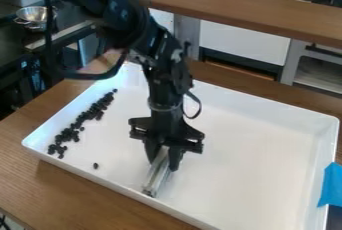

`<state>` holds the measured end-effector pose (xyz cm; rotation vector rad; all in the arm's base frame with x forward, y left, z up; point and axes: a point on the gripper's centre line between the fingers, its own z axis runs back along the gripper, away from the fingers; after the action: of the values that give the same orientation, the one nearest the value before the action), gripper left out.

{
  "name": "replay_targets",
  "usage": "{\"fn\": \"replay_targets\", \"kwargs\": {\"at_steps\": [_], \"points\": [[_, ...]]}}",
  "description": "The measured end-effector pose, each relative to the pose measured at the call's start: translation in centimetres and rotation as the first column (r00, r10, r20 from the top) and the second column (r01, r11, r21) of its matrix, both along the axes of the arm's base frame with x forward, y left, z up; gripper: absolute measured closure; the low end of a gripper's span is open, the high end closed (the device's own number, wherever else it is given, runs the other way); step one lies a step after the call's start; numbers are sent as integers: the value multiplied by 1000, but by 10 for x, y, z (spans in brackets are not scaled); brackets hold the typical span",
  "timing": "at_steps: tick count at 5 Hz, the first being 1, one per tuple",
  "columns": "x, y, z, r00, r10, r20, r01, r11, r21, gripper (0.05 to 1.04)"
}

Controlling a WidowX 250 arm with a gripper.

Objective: Sweep into pile

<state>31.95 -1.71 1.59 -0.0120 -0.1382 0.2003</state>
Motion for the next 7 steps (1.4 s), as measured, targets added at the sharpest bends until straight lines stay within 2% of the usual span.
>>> {"fn": "replay_targets", "kwargs": {"at_steps": [2,3,5,7], "points": [[-5,4,-2,1000,-8,18,8,1000,-4,701],[-3,15,-2,1000,-1,15,1,1000,10,701],[8,57,-3,999,33,4,-33,999,34,701],[5,104,-4,1000,27,5,-27,998,62,701]]}}
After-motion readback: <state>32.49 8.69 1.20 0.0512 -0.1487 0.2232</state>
